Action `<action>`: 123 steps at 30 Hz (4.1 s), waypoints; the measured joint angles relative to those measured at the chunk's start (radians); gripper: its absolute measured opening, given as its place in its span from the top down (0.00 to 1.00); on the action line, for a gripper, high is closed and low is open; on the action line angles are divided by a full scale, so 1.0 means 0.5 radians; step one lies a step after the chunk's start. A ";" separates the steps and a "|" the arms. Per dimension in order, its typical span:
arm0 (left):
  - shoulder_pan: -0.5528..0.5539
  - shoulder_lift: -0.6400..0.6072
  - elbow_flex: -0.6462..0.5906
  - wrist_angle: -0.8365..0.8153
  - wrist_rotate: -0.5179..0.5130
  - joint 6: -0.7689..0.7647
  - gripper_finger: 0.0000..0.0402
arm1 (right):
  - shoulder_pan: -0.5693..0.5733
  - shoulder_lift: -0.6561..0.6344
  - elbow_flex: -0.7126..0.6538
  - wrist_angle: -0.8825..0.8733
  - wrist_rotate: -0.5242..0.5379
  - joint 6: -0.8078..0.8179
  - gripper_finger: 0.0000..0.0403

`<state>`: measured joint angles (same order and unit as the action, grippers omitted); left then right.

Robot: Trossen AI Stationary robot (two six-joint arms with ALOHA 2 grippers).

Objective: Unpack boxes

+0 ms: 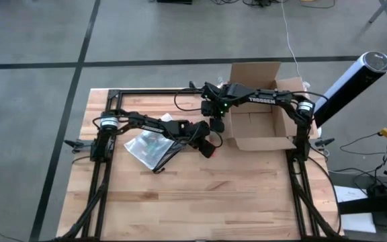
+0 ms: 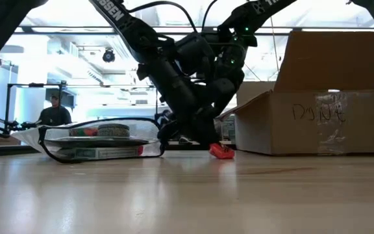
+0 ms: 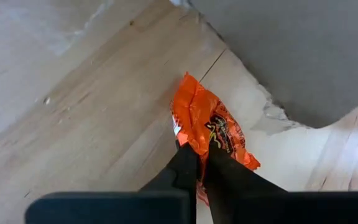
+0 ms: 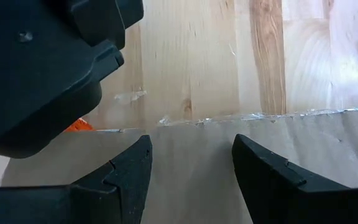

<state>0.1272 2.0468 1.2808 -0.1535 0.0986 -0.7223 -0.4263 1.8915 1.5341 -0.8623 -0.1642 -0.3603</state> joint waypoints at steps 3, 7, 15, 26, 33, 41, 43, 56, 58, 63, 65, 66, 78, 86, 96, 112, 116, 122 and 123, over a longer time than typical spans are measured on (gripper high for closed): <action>-0.004 -0.012 0.000 0.001 0.031 0.001 0.99 | 0.000 0.000 0.000 0.002 0.000 -0.001 0.51; -0.007 -0.051 0.000 0.004 0.101 -0.010 1.00 | 0.000 0.000 0.000 0.012 0.000 -0.012 0.51; -0.060 -0.233 0.000 -0.139 0.101 -0.028 1.00 | 0.000 0.000 0.000 0.017 -0.001 -0.014 0.51; -0.218 -0.595 0.000 -0.616 -0.086 -0.119 1.00 | 0.000 0.000 0.000 0.135 -0.002 -0.014 0.51; -0.292 -0.842 0.002 -1.149 -0.390 -0.313 1.00 | 0.000 0.000 0.000 0.181 -0.045 -0.011 0.51; -0.305 -0.928 0.002 -1.560 -0.564 -0.483 1.00 | 0.005 0.000 0.000 0.247 -0.215 0.110 0.51; -0.305 -0.915 0.002 -1.606 -0.567 -0.483 1.00 | 0.007 0.000 0.000 0.256 -0.217 0.112 0.51; -0.244 -0.811 0.002 -1.733 -0.709 -0.393 1.00 | 0.019 0.000 0.002 0.286 -0.220 0.147 0.51; -0.225 -0.783 0.002 -1.734 -0.721 -0.357 1.00 | 0.019 0.000 0.002 0.285 -0.220 0.147 0.51; -0.199 -0.714 0.001 -1.737 -0.747 -0.318 1.00 | 0.019 0.000 0.002 0.283 -0.251 0.177 0.51; -0.198 -0.684 0.001 -1.754 -0.784 -0.328 1.00 | 0.019 0.000 0.002 0.281 -0.288 0.197 0.51; -0.198 -0.669 0.001 -1.768 -0.810 -0.347 1.00 | 0.019 0.000 0.002 0.281 -0.311 0.203 0.51; -0.193 -0.646 -0.001 -1.612 -0.971 -0.189 1.00 | 0.019 0.000 0.002 0.280 -0.323 0.210 0.51; -0.186 -0.619 -0.018 -1.672 -1.053 -0.153 1.00 | 0.019 0.000 0.002 0.283 -0.323 0.198 0.51; -0.148 -0.600 -0.042 -1.875 -1.176 -0.221 1.00 | 0.019 0.000 0.002 0.285 -0.323 0.198 0.51; -0.132 -0.599 -0.065 -1.872 -1.164 -0.233 0.73 | 0.019 0.000 0.002 0.283 -0.323 0.204 0.51; -0.132 -0.599 -0.065 -1.870 -1.141 -0.234 0.63 | 0.019 0.000 0.002 0.282 -0.323 0.205 0.51; -0.132 -0.612 -0.051 -1.867 -1.106 -0.257 0.51 | 0.019 0.000 0.002 0.279 -0.323 0.205 0.51; -0.132 -0.616 -0.042 -1.872 -1.101 -0.257 0.50 | 0.019 0.000 0.002 0.278 -0.323 0.205 0.51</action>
<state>0.0612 1.7388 1.2597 -1.0894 -0.4521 -0.8509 -0.4168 1.8915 1.5352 -0.7234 -0.3256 -0.2577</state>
